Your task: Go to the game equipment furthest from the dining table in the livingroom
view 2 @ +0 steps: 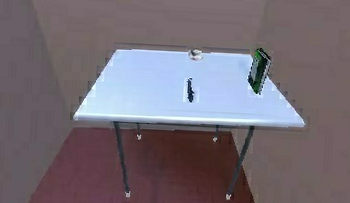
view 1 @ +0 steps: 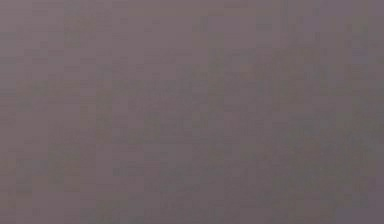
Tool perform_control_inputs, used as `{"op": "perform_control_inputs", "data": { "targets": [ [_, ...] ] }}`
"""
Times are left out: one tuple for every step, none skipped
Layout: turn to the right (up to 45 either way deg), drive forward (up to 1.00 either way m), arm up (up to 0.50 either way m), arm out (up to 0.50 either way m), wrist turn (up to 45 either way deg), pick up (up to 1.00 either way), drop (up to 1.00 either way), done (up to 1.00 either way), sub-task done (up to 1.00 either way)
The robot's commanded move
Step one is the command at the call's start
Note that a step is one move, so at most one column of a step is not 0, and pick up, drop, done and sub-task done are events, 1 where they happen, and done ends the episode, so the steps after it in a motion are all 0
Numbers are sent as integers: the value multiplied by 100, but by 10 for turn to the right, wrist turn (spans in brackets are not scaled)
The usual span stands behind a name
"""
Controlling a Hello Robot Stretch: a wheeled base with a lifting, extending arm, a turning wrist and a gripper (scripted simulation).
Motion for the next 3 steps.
{"op": "perform_control_inputs", "data": {
  "targets": [
    [450, 0, 0, 0, 0, 0, 0, 0, 0],
    [420, 0, 0, 0, 0, 0, 0, 0, 0],
    [0, 10, 0, 0, 0, 0, 0, 0, 0]
  ]
}}
